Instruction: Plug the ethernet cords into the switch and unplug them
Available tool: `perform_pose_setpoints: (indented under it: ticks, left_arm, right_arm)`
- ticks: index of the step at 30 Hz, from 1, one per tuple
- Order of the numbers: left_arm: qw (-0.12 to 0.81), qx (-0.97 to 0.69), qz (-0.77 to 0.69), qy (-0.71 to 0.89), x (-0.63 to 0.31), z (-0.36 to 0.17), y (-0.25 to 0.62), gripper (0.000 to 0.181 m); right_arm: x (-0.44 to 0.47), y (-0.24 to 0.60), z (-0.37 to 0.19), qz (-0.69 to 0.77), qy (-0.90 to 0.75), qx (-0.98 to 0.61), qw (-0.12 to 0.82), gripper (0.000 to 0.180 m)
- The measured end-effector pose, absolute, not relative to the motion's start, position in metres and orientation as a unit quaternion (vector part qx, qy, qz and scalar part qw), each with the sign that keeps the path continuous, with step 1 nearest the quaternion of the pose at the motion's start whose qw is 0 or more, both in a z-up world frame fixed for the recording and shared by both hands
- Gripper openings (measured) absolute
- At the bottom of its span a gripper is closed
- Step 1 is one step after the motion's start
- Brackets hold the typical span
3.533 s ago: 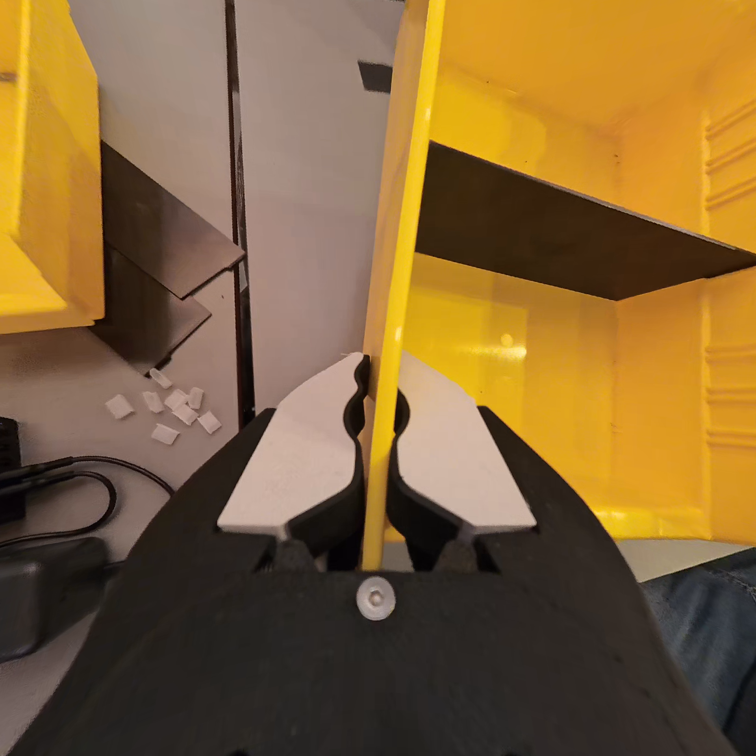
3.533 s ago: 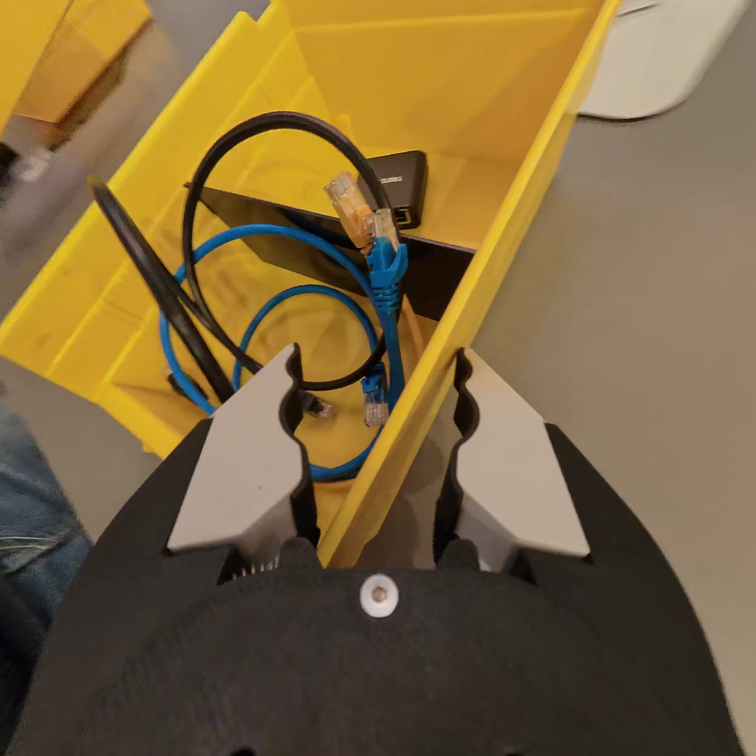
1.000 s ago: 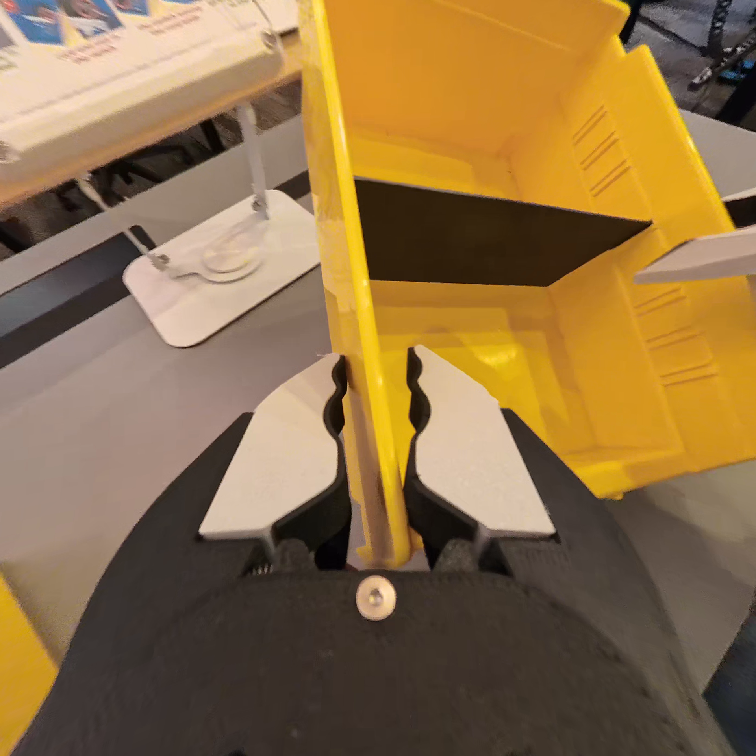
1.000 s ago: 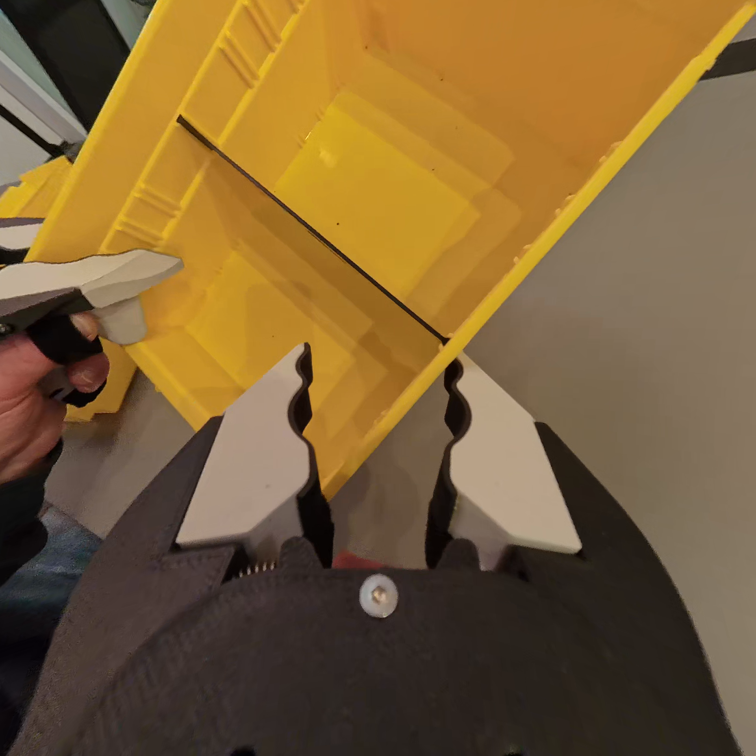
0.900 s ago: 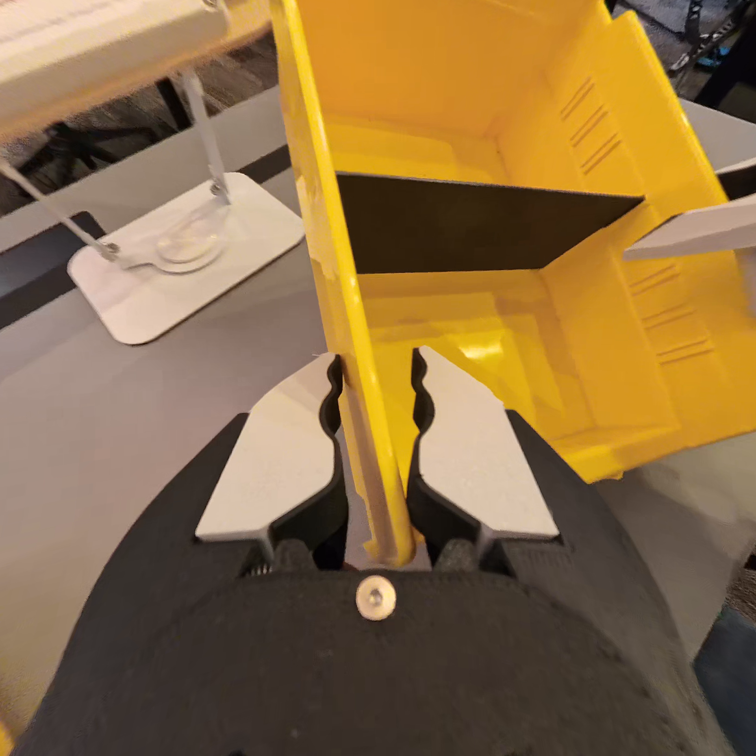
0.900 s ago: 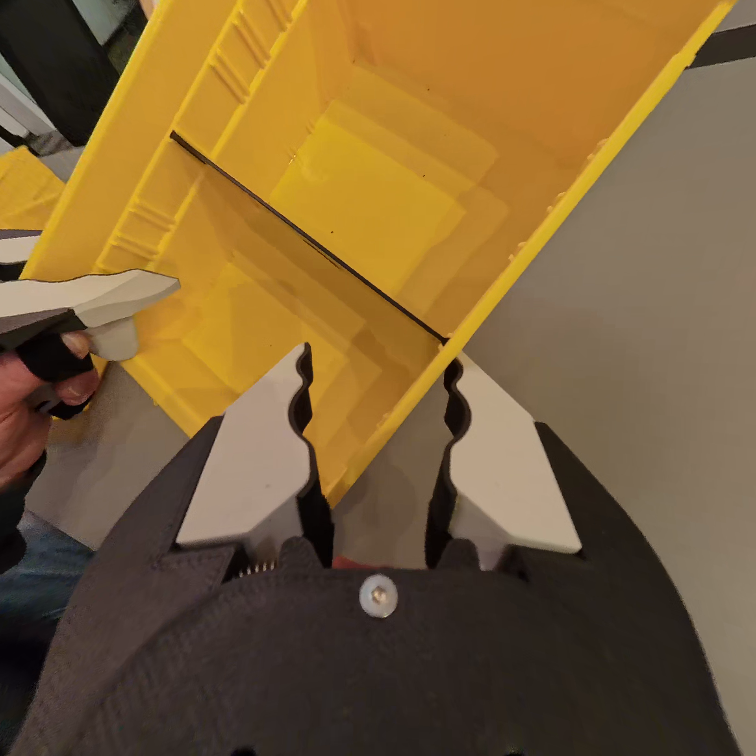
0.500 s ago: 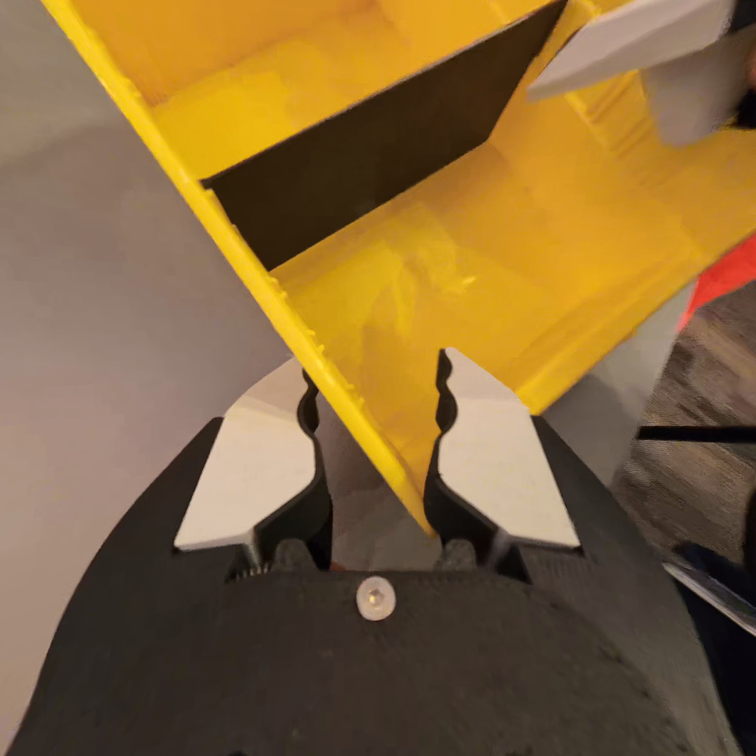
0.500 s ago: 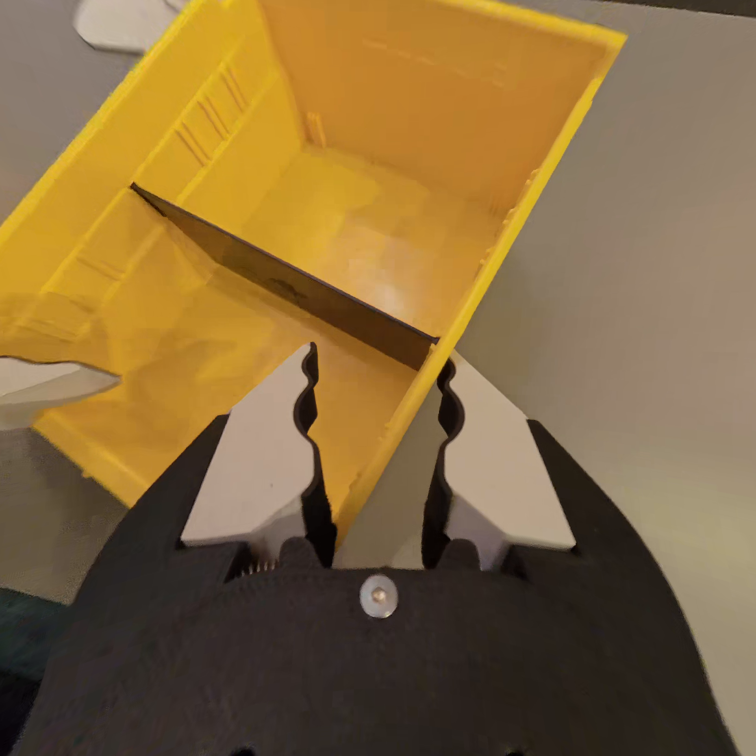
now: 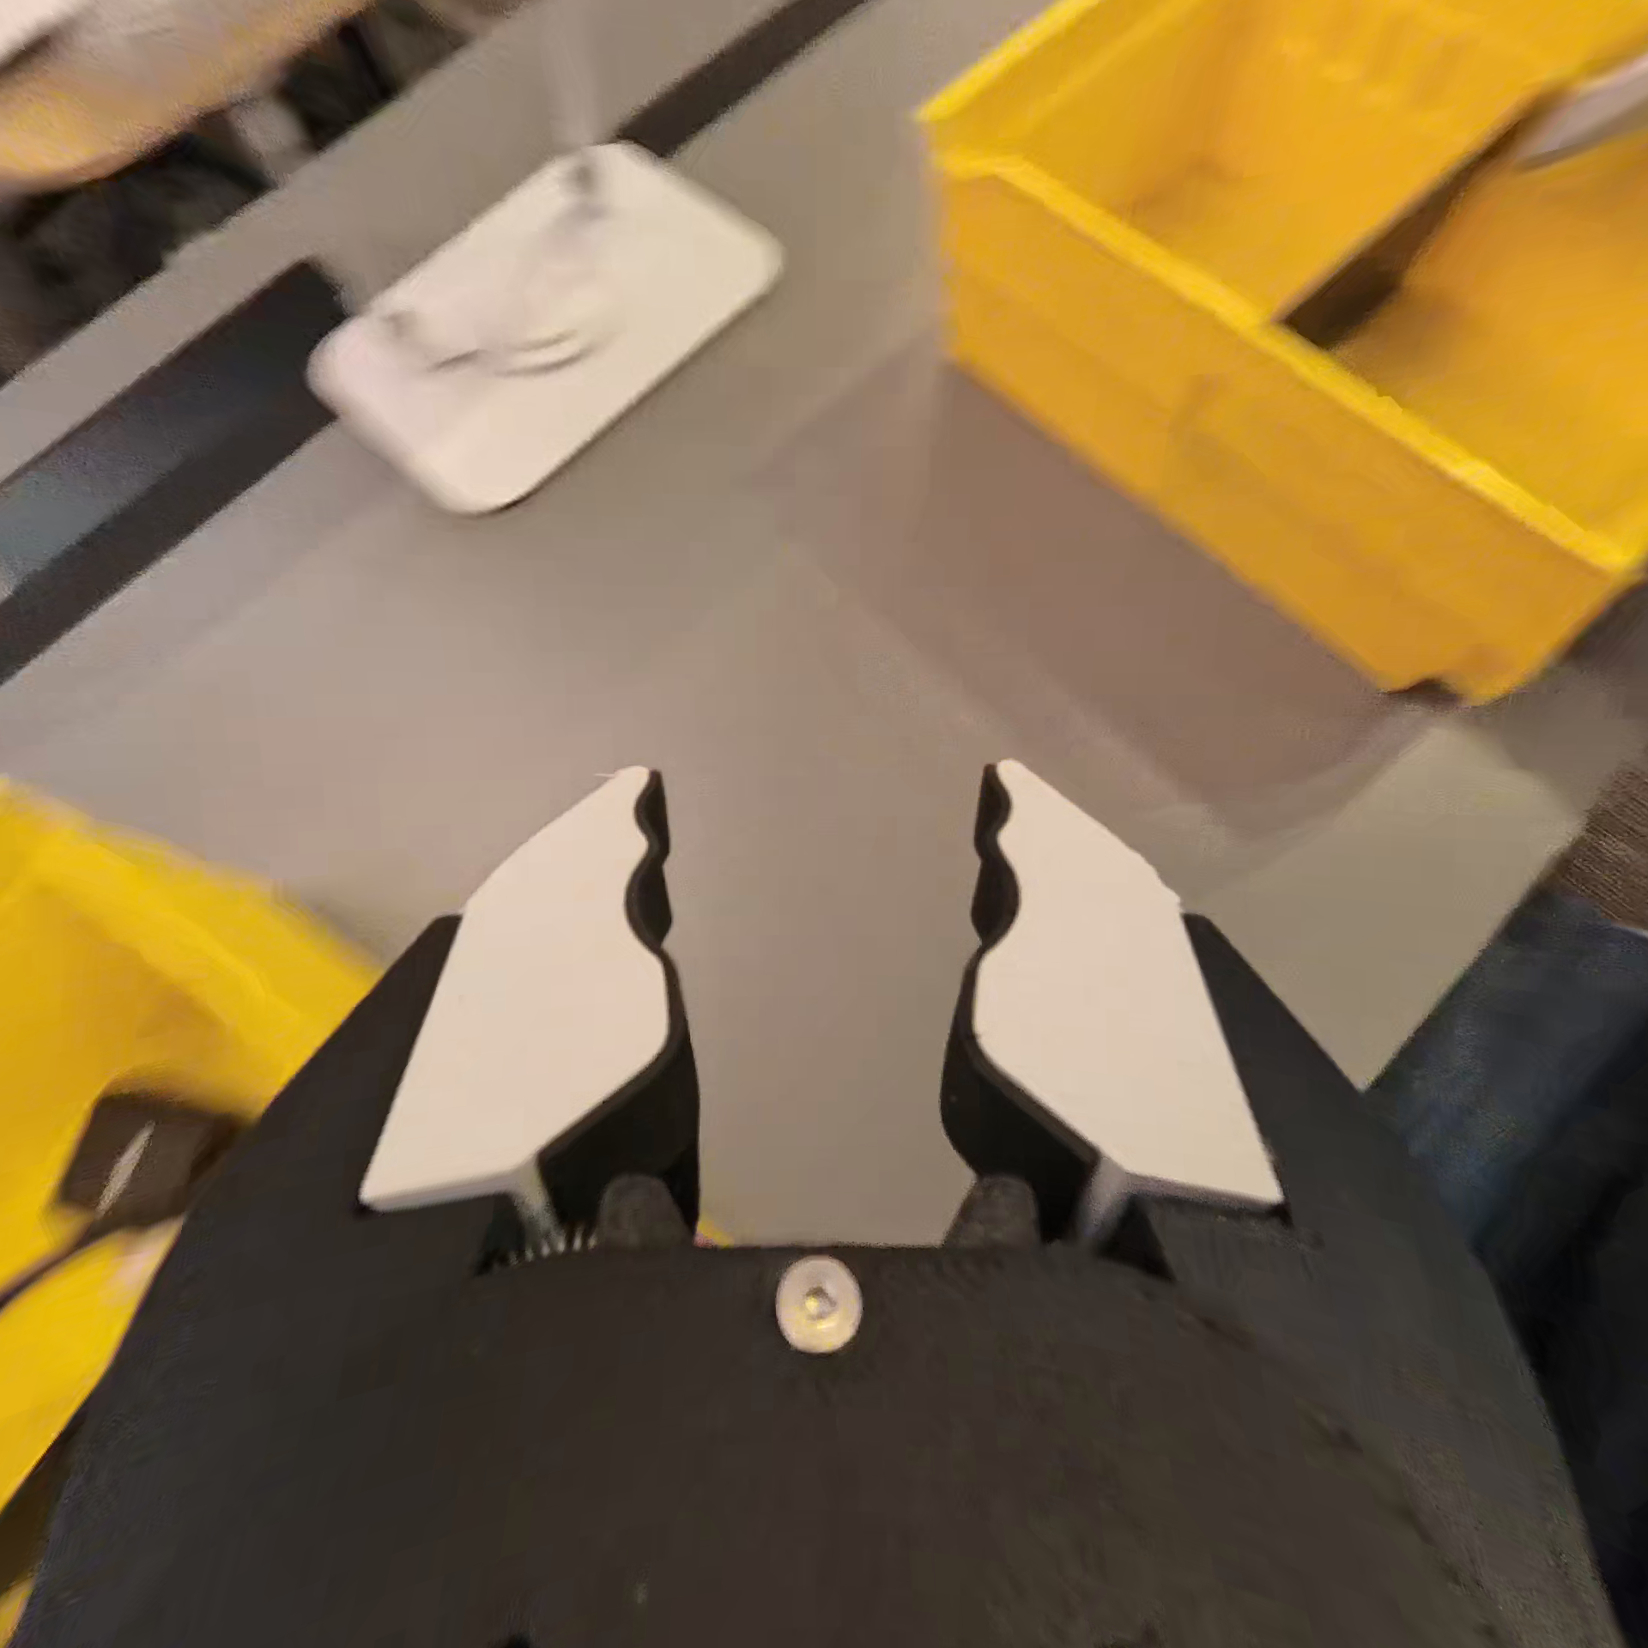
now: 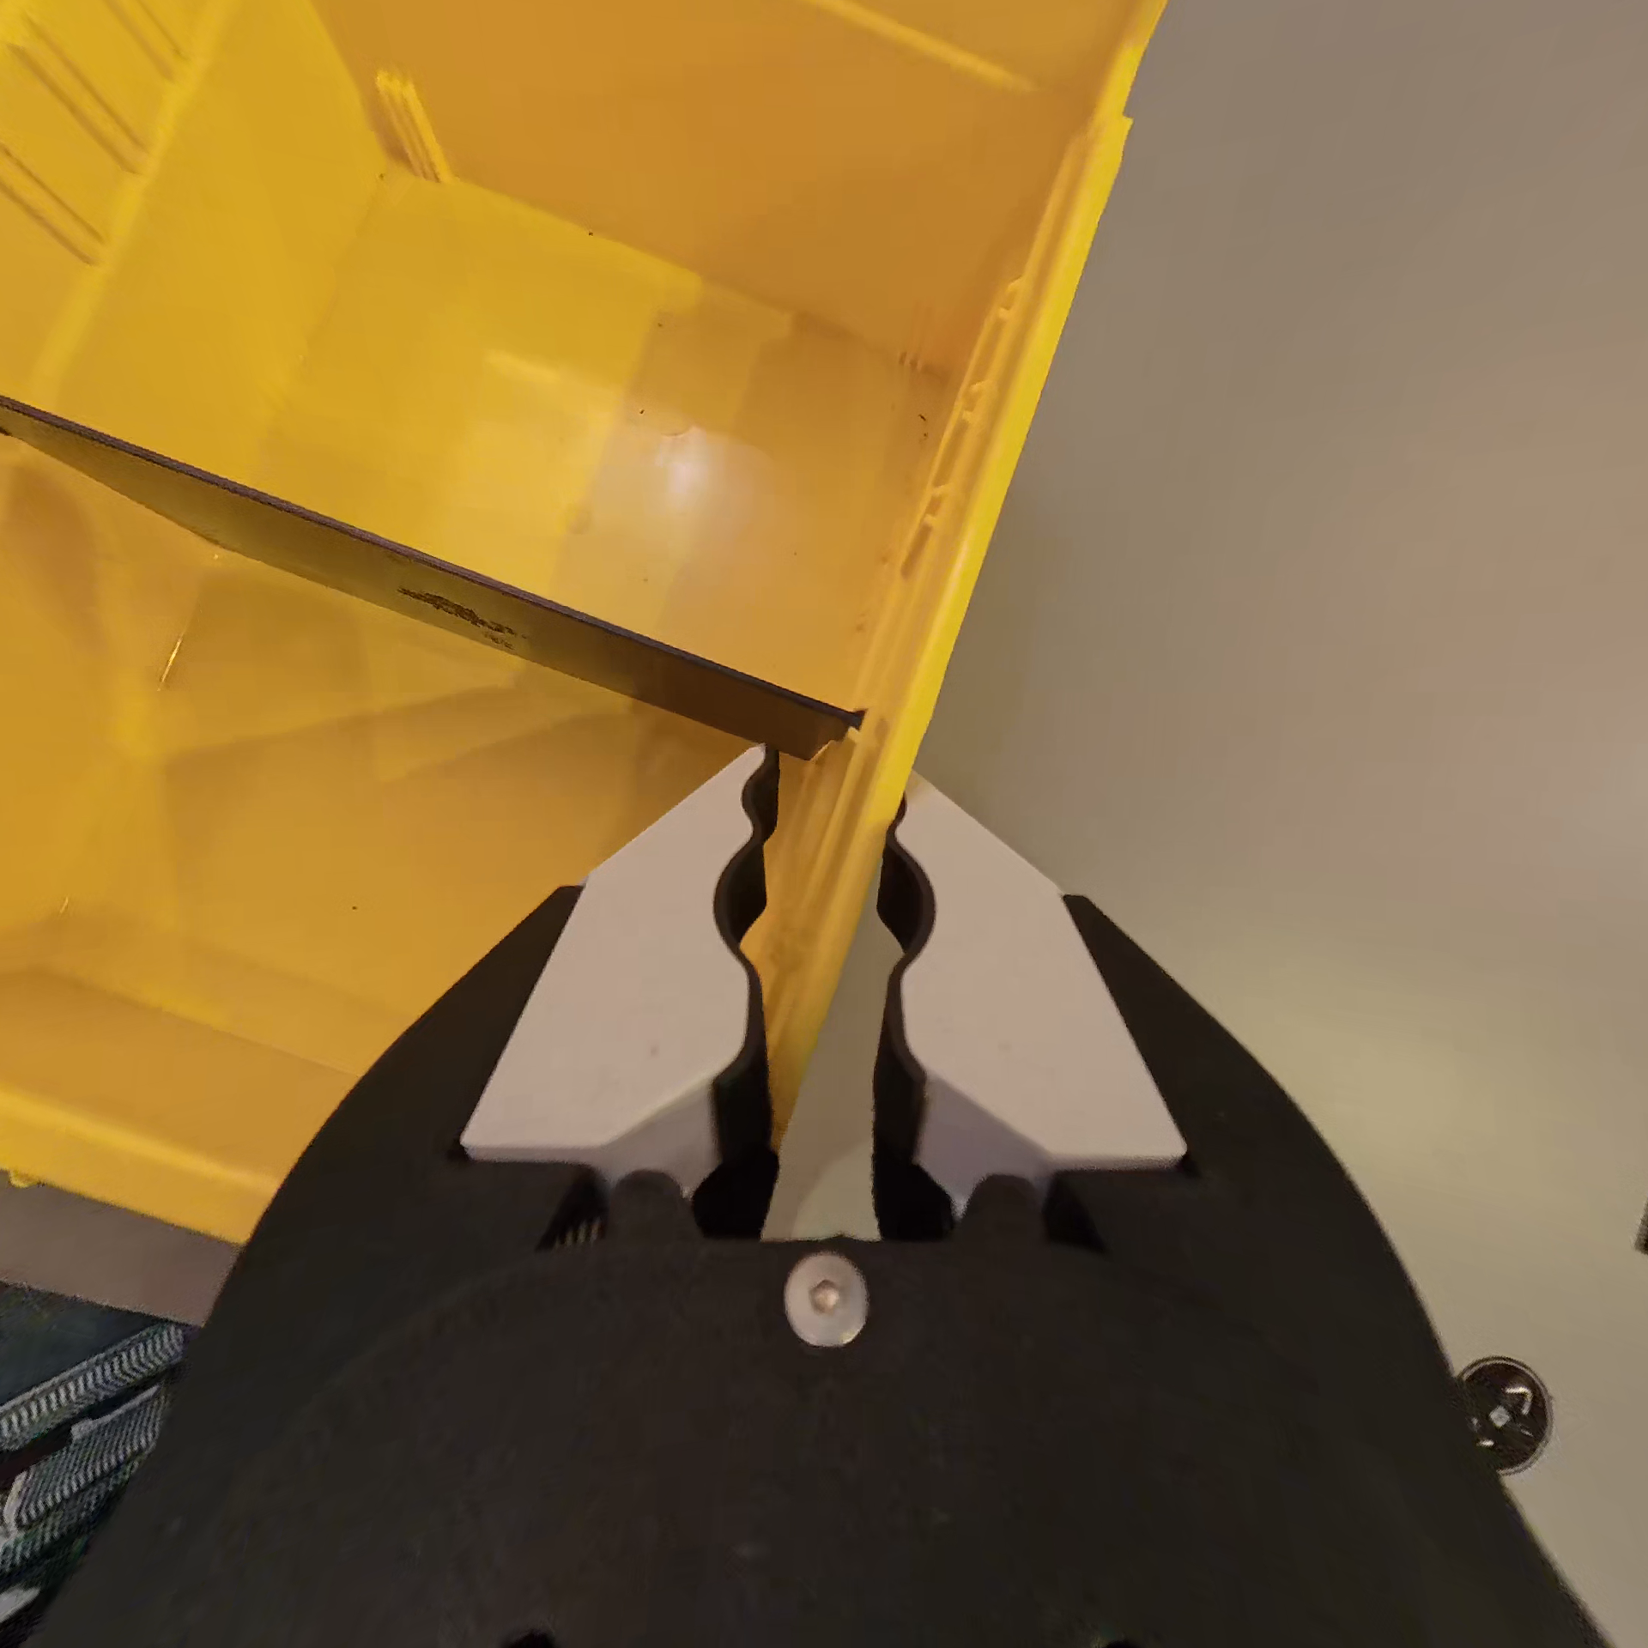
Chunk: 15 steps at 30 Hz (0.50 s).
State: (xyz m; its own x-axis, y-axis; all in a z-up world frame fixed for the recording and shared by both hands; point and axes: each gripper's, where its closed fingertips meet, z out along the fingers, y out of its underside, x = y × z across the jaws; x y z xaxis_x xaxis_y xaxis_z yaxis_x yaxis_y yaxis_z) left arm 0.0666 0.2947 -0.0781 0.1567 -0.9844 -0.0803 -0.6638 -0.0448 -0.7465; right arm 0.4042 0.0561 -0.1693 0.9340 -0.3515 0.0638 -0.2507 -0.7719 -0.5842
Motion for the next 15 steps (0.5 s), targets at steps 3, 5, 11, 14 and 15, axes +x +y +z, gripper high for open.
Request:
perform_pose_setpoints:
  ticks: [3,5,11,14,15]
  left_arm:
    - [0.382,-0.748,-0.162,0.518,-0.030,-0.065,0.371,0.065]
    - [0.394,-0.788,-0.112,0.459,-0.098,-0.067,0.413,0.065]
    - [0.297,-0.877,-0.107,0.363,-0.211,-0.128,0.443,0.070]
    - [0.259,-0.891,-0.107,0.358,-0.225,-0.160,0.443,0.062]
    - [0.243,-0.895,-0.109,0.358,-0.228,-0.170,0.443,0.055]
  right_arm:
    - [0.412,0.048,-0.170,-0.089,0.154,-0.940,0.291,0.016]
    - [0.416,0.045,-0.170,-0.087,0.150,-0.941,0.291,0.015]
    - [0.431,0.031,-0.169,-0.074,0.151,-0.941,0.294,0.009]
    - [0.436,0.025,-0.169,-0.066,0.161,-0.938,0.299,0.007]
    - [0.438,0.022,-0.169,-0.066,0.164,-0.938,0.299,0.007]
